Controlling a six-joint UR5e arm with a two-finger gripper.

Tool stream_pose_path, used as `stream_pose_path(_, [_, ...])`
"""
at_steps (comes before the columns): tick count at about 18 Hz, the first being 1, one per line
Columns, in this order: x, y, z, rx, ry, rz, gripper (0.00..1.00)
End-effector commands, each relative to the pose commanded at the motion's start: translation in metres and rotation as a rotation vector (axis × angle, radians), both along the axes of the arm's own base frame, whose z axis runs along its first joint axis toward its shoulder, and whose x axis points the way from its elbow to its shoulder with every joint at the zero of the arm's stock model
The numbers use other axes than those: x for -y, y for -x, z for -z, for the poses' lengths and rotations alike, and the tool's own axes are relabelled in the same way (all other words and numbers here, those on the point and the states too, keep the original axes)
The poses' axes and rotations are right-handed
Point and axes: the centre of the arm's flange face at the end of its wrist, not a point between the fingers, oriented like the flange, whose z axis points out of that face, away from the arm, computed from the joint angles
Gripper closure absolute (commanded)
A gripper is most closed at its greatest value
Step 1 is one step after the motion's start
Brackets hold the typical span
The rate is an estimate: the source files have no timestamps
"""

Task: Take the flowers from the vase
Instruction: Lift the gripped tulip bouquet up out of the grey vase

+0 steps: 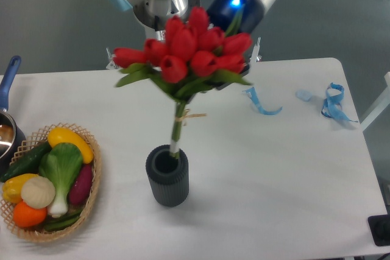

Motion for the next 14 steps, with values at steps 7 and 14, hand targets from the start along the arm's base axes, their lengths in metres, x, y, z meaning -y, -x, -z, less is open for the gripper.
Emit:
stream_pose_path(7, [0.0, 0.06, 0.062, -0.19, 0.193, -0.038, 0.58])
stream_pose_path(14, [0.001, 0.058, 0.069, -0.185, 0.213, -0.04, 0.58])
